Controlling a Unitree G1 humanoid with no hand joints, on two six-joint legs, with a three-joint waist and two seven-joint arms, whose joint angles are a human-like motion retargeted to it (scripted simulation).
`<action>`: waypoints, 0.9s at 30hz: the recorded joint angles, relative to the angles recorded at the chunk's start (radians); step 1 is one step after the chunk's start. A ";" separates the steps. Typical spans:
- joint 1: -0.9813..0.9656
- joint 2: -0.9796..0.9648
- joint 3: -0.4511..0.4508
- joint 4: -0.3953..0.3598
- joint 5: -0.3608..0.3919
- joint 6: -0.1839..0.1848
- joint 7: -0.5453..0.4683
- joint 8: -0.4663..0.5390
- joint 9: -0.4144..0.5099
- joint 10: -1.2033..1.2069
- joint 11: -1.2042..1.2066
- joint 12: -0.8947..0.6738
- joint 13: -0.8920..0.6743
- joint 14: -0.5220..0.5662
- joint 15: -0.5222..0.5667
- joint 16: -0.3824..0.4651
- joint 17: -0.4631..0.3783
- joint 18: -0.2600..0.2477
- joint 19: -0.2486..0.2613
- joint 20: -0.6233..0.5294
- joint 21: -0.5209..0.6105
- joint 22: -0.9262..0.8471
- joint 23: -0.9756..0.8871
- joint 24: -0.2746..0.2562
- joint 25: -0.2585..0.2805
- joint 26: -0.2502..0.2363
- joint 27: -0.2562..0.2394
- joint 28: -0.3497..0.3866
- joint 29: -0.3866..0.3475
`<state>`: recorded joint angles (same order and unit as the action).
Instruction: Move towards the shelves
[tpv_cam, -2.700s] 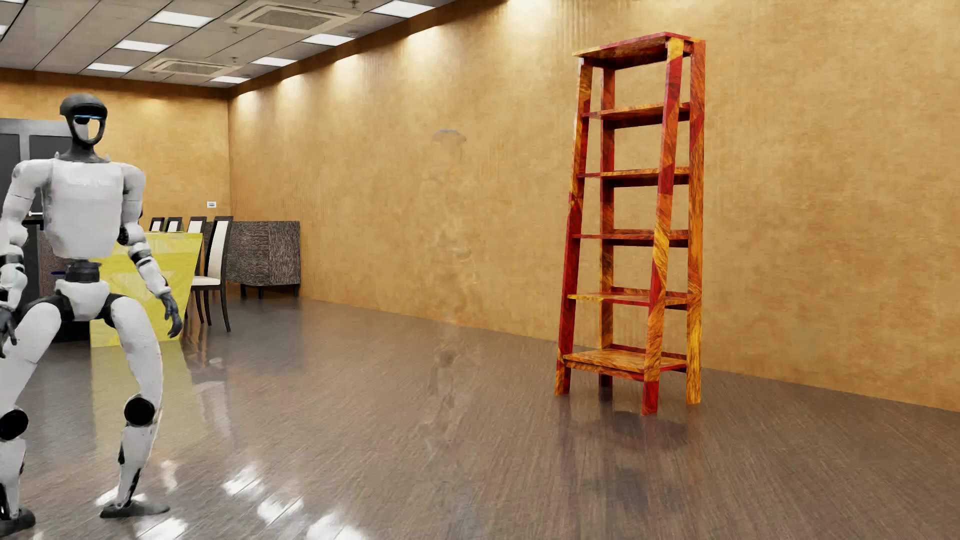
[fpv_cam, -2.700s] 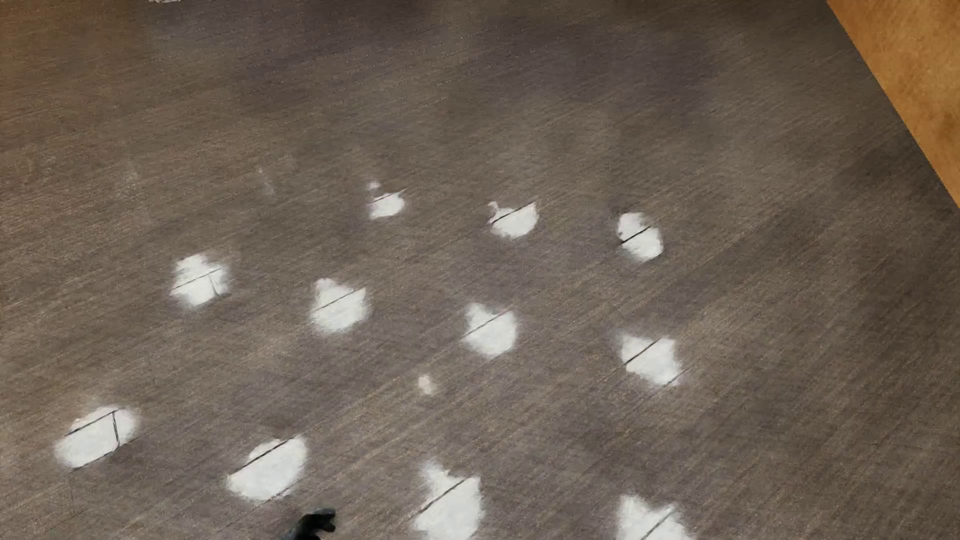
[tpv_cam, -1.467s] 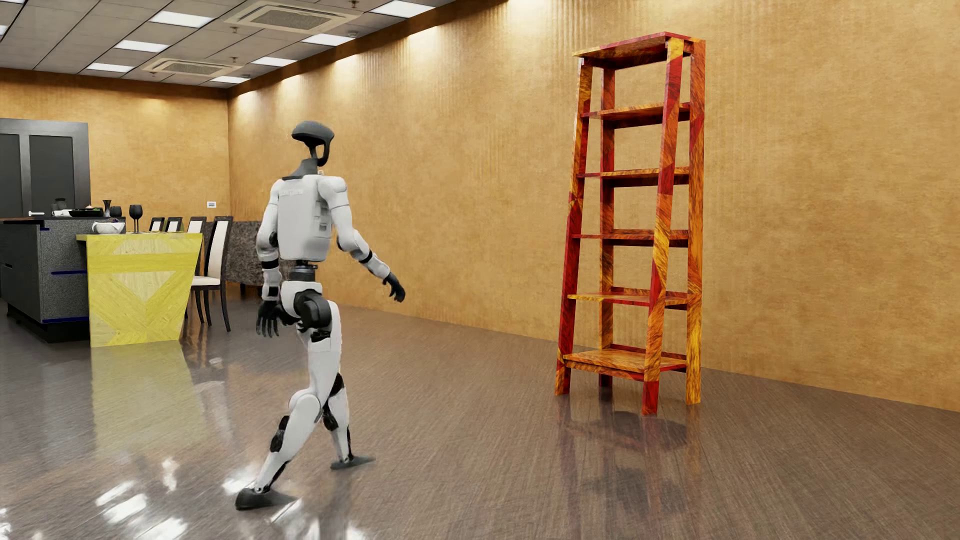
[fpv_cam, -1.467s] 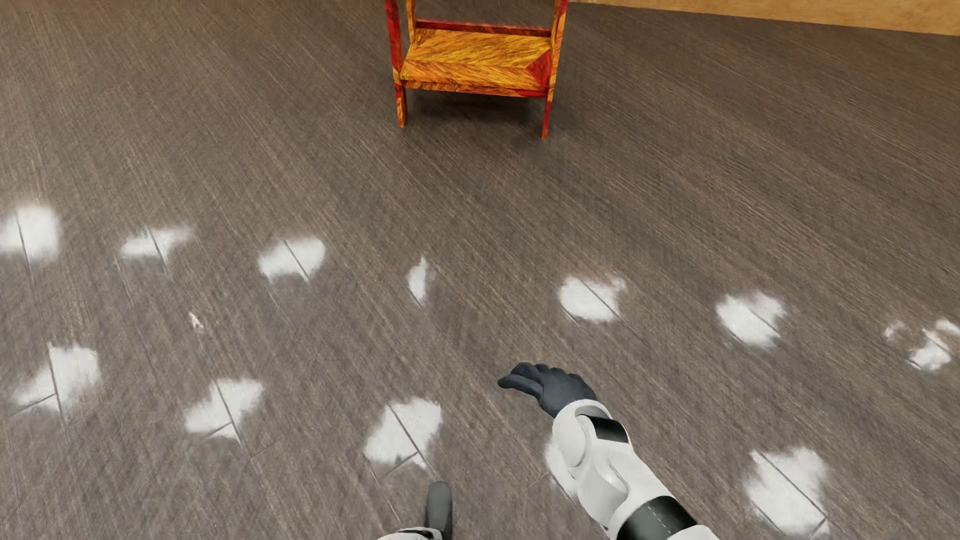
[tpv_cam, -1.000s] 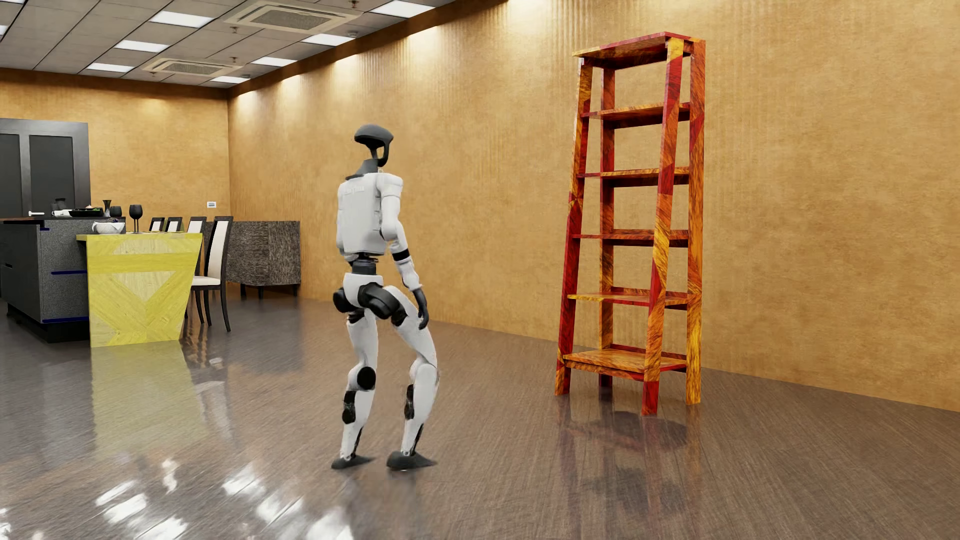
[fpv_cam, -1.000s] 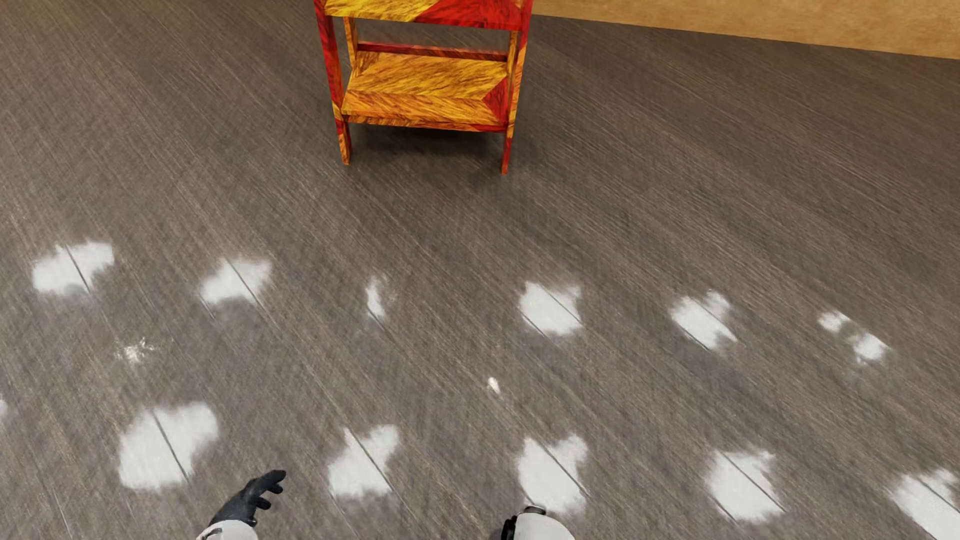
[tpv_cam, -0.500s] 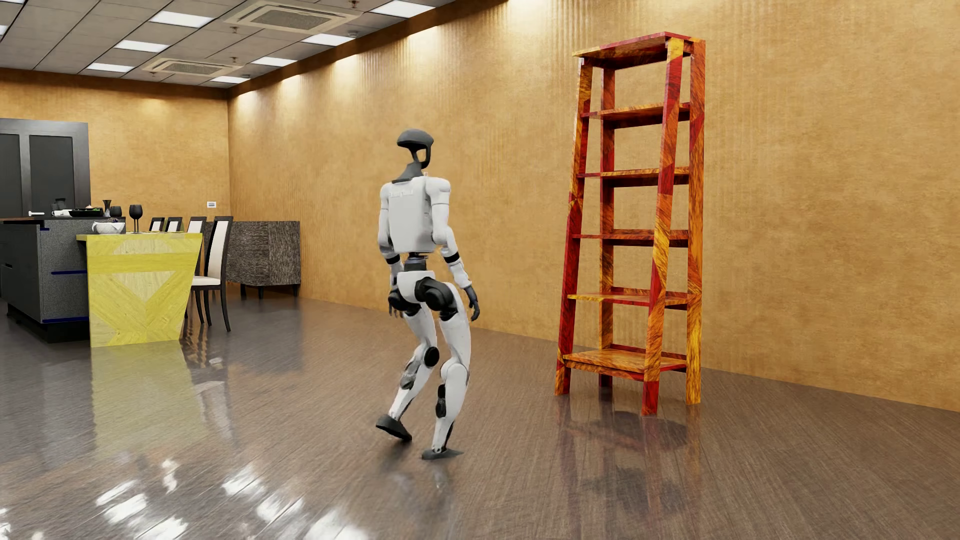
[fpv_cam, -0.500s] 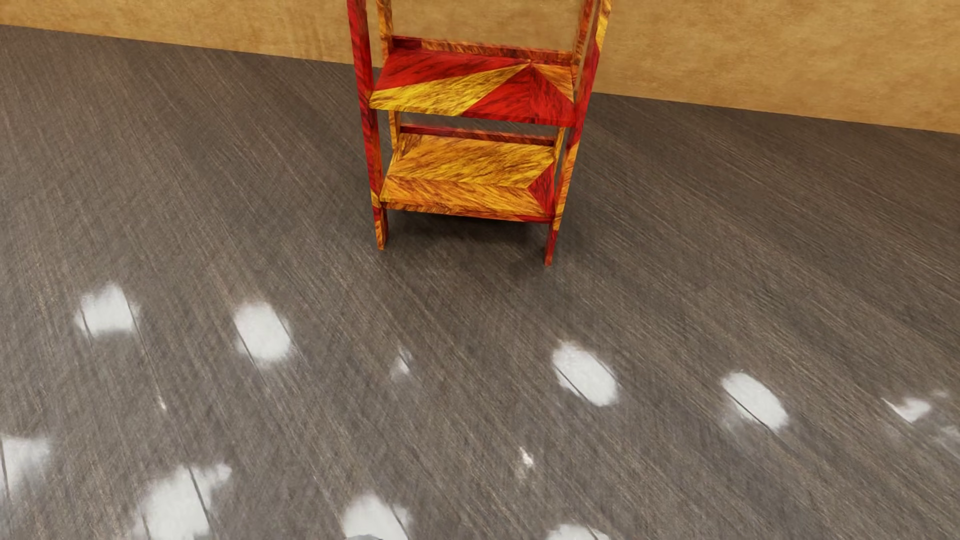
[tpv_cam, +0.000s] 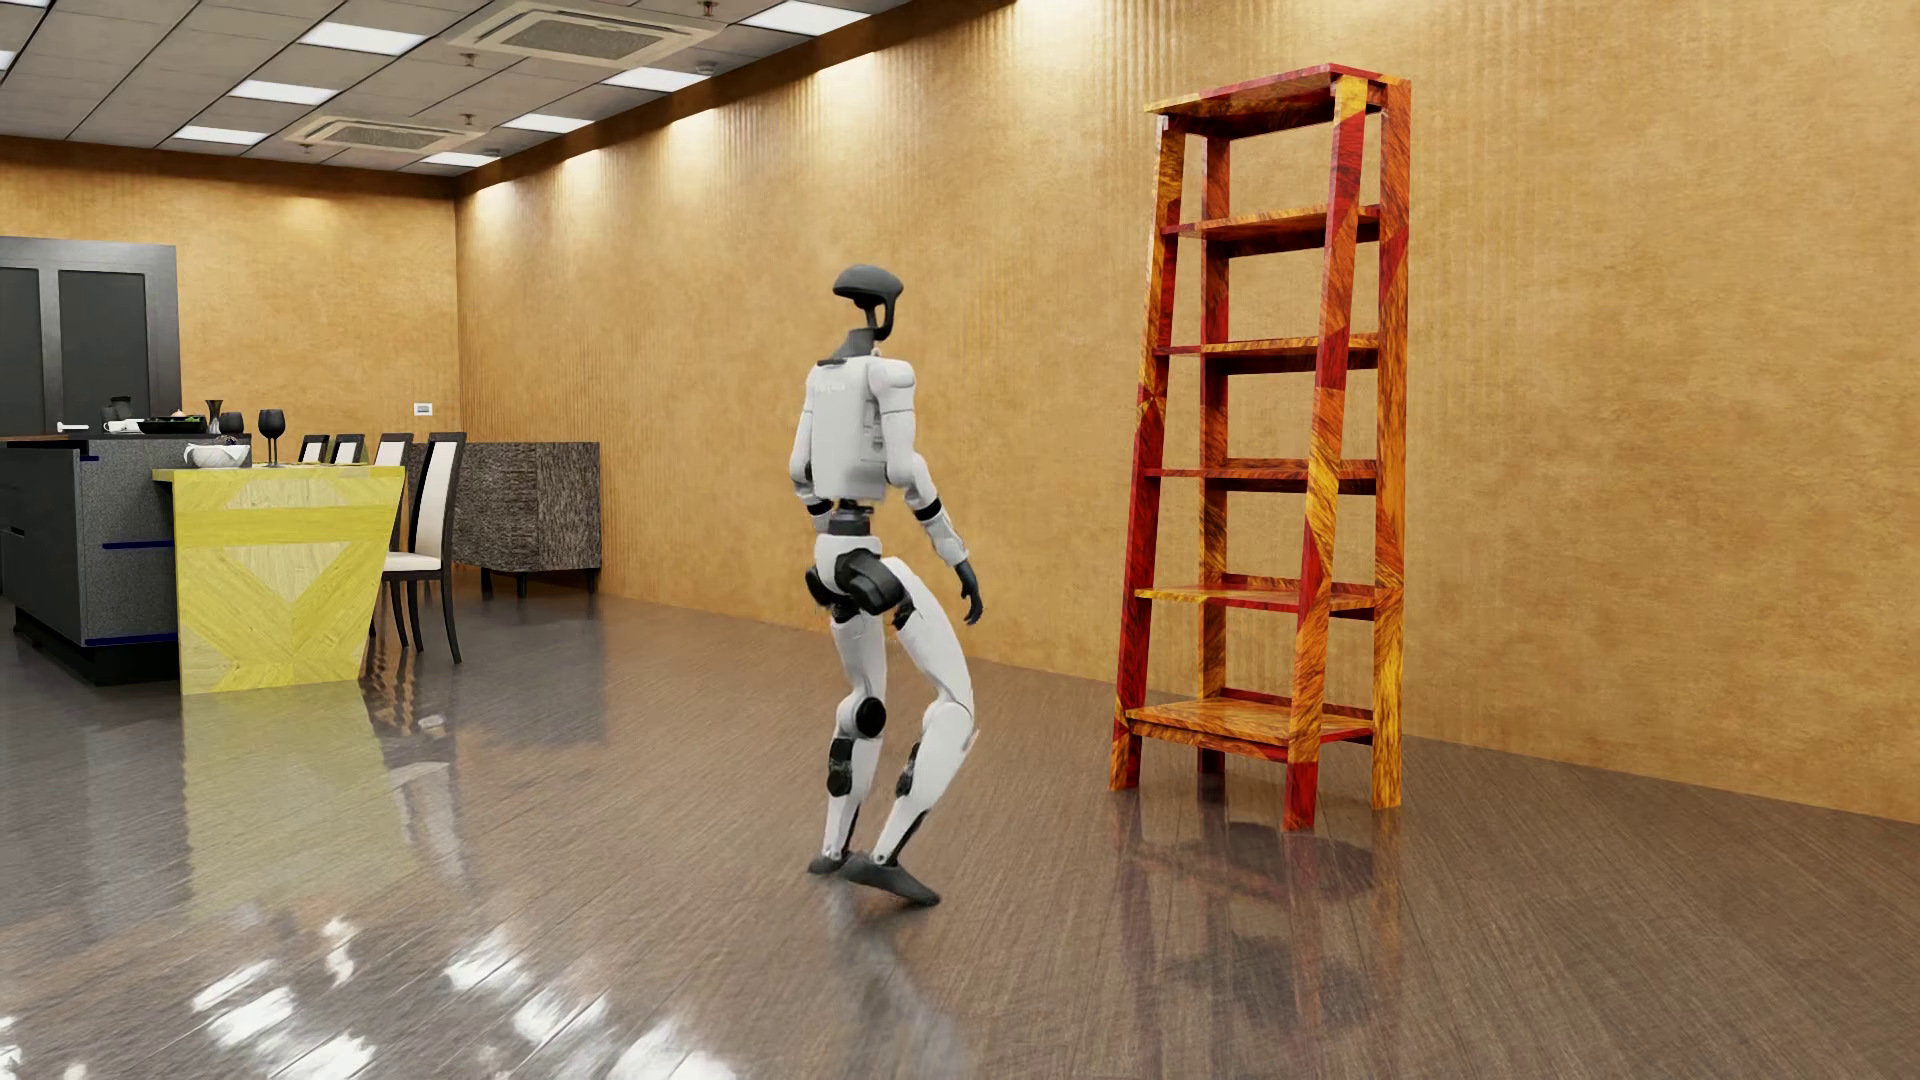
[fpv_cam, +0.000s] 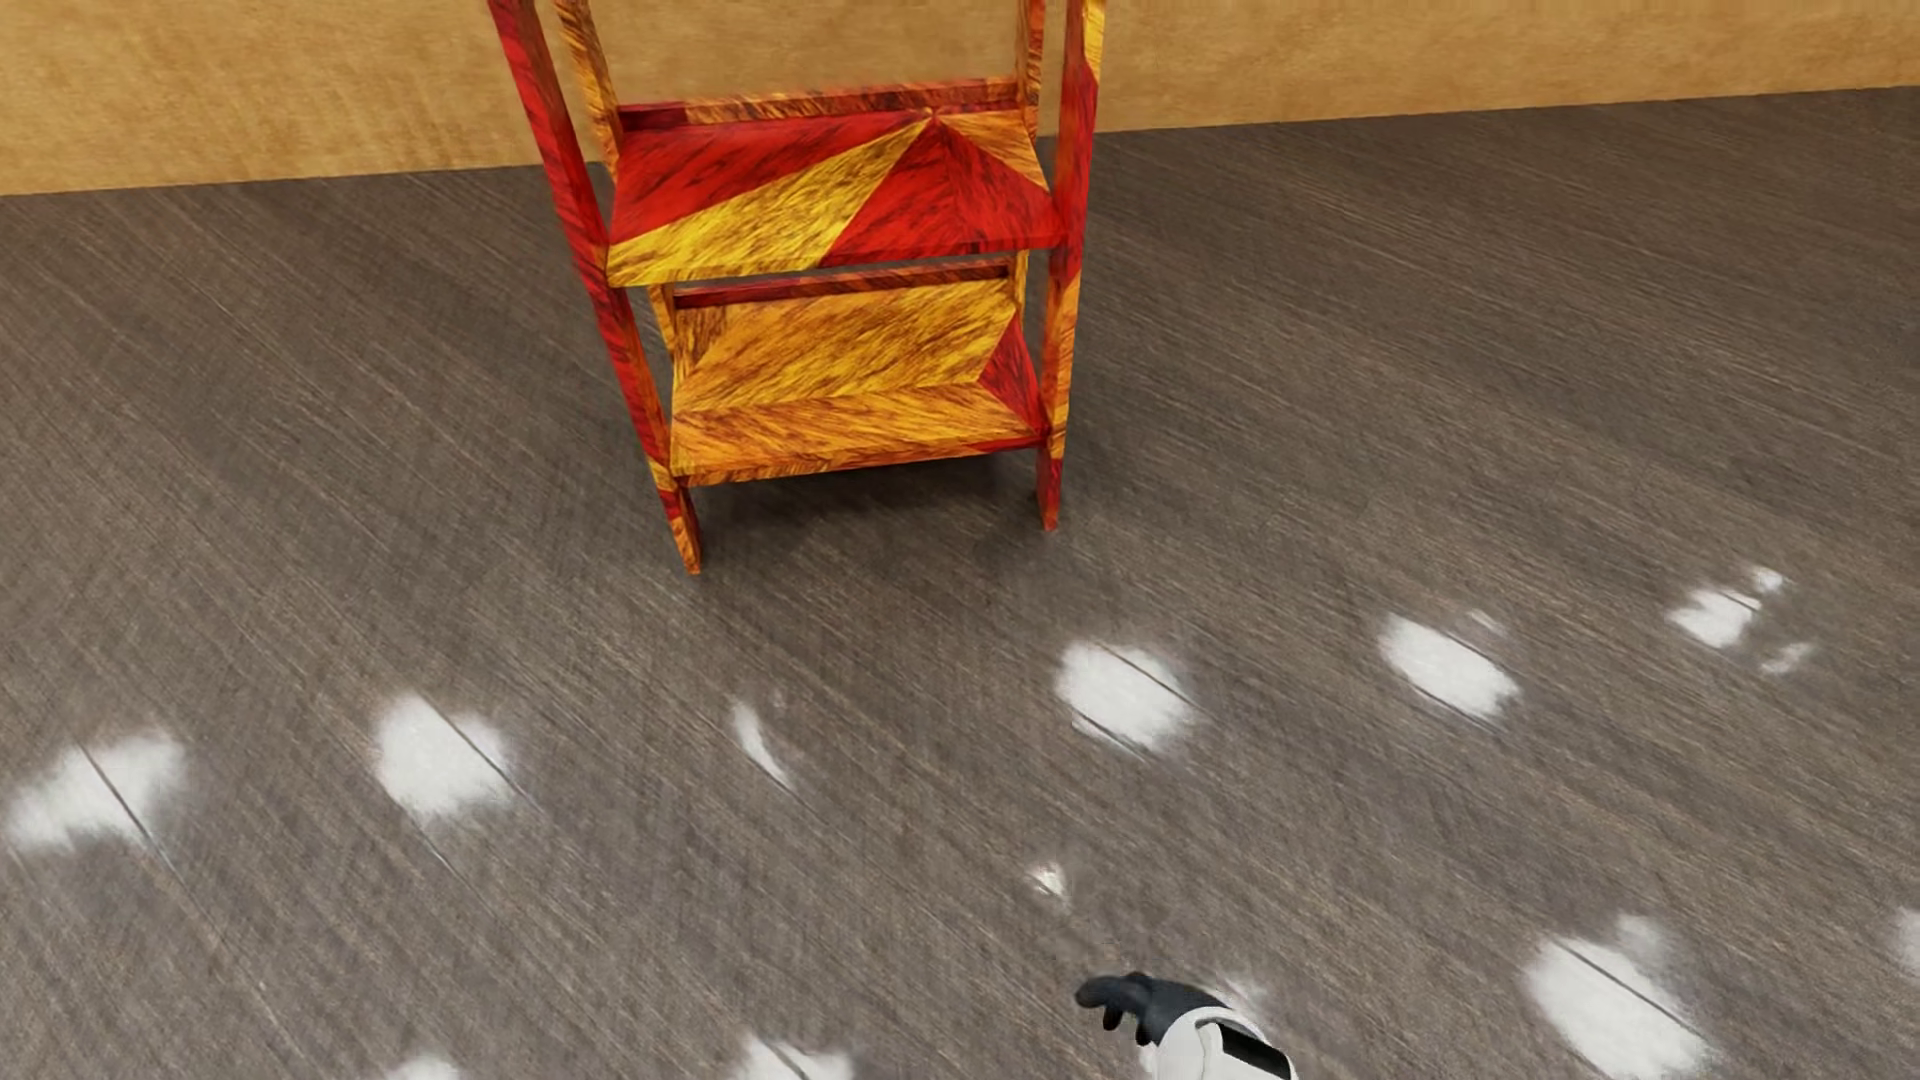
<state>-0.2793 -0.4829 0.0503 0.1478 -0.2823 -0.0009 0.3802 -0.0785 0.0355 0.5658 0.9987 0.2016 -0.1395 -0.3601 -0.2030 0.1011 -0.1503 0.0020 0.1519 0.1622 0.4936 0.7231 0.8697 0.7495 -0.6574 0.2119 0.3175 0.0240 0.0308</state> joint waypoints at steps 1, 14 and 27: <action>0.024 -0.022 -0.005 -0.024 -0.013 -0.014 0.002 -0.015 0.000 -0.037 0.025 -0.039 0.031 0.008 -0.012 -0.002 -0.009 0.002 -0.021 0.021 -0.026 -0.024 0.022 -0.028 0.013 0.011 0.034 0.023 -0.043; 0.047 0.146 -0.041 -0.071 0.155 -0.070 -0.171 -0.132 -0.046 -0.154 -0.534 -0.069 0.299 0.008 -0.049 -0.079 -0.028 -0.076 -0.164 0.070 -0.062 -0.030 0.085 -0.105 0.084 -0.026 0.111 0.060 0.082; 0.015 0.246 -0.033 0.054 0.222 0.024 -0.225 -0.179 -0.053 -0.162 -0.590 -0.014 -0.015 0.074 -0.061 -0.080 -0.040 -0.119 -0.187 0.071 -0.018 0.084 -0.047 -0.035 0.044 0.033 0.012 -0.002 -0.082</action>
<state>-0.2647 -0.2371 0.0174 0.2018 -0.0605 0.0233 0.1551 -0.2576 -0.0176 0.4041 0.4088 0.1876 -0.1549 -0.2864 -0.2640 0.0216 -0.1900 -0.1174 -0.0355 0.2330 0.4758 0.8070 0.8227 0.7146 -0.6130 0.2451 0.3298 0.0217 -0.0512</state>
